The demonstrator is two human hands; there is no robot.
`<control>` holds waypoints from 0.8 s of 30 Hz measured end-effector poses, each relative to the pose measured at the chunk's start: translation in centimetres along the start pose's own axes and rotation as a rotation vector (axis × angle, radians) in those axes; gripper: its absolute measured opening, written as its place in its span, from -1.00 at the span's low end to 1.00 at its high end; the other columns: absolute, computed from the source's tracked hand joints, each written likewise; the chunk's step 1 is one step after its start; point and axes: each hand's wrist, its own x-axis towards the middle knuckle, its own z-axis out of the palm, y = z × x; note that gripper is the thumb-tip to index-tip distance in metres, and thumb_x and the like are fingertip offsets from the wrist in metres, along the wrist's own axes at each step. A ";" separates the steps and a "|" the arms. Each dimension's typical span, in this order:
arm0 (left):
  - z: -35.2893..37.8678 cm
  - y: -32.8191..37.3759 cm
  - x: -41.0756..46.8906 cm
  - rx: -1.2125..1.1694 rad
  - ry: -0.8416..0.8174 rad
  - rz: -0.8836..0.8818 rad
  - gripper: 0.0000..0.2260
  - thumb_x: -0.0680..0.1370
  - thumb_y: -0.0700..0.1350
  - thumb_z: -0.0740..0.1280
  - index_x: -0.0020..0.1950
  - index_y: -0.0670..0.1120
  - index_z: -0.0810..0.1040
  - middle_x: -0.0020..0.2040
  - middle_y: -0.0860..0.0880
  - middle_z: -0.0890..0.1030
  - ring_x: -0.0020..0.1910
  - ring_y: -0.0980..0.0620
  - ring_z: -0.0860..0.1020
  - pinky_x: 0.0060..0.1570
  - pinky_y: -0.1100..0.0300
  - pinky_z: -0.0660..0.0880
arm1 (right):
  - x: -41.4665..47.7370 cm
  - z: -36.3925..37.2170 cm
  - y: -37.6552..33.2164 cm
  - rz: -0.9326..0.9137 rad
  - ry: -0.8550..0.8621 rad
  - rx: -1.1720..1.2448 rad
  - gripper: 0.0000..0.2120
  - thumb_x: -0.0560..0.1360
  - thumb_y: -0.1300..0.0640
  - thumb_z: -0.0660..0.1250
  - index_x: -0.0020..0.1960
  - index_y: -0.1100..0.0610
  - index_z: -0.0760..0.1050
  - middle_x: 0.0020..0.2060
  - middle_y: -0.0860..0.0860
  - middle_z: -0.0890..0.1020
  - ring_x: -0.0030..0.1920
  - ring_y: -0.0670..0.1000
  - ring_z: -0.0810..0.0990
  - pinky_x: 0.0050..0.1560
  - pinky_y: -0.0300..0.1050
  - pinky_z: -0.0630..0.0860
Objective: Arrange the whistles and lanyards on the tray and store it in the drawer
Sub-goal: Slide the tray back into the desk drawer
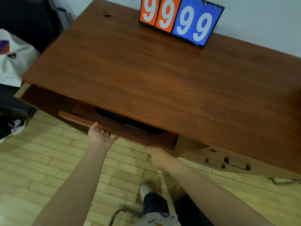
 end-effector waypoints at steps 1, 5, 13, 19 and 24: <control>0.7 -0.1 0.3 0.009 -0.020 -0.011 -0.33 0.57 0.11 0.14 0.59 -0.07 -0.05 0.58 -0.14 0.07 0.55 -0.18 0.06 0.43 -0.35 0.02 | 0.2 -0.6 0.2 0.009 0.017 0.006 -0.51 0.66 0.22 0.05 0.58 0.18 0.08 0.56 0.12 0.15 0.54 0.10 0.15 0.48 -0.15 0.10; 3.2 -0.5 1.0 0.028 -0.065 -0.053 -0.34 0.60 0.14 0.10 0.58 -0.17 0.01 0.56 -0.20 0.12 0.54 -0.18 0.10 0.49 -0.20 0.00 | 0.7 -2.9 0.8 0.073 0.085 0.038 -0.53 0.66 0.21 0.05 0.55 0.23 0.12 0.50 0.20 0.29 0.48 0.15 0.29 0.45 -0.08 0.23; 4.5 -2.2 0.5 0.155 -0.224 -0.062 -0.31 0.59 0.28 -0.06 0.58 -0.15 0.03 0.55 -0.16 0.17 0.54 -0.14 0.12 0.52 -0.11 -0.03 | 0.0 -4.5 2.6 0.115 0.128 0.000 -0.53 0.63 0.22 0.12 0.51 0.23 0.17 0.39 0.20 0.39 0.30 0.13 0.45 0.29 -0.02 0.43; 4.7 -4.7 -1.3 0.917 -0.184 -0.181 -0.59 0.67 -0.08 0.00 0.41 -0.26 0.37 0.16 -0.17 0.62 0.23 -0.16 0.53 0.39 -0.14 0.29 | -1.1 -5.7 2.8 0.095 0.140 0.013 -0.57 0.61 0.09 0.18 0.45 0.20 0.31 0.33 0.13 0.47 0.26 0.13 0.49 0.24 -0.05 0.46; 8.0 -8.5 -6.4 1.909 -0.396 -0.278 -0.65 0.65 -0.02 0.10 0.31 -0.17 0.47 0.14 -0.04 0.66 0.16 -0.03 0.58 0.24 -0.01 0.44 | -4.1 -8.7 2.4 0.145 0.051 -0.091 -0.62 0.63 0.03 0.16 0.35 0.23 0.40 0.24 0.13 0.52 0.10 0.10 0.51 -0.02 -0.08 0.44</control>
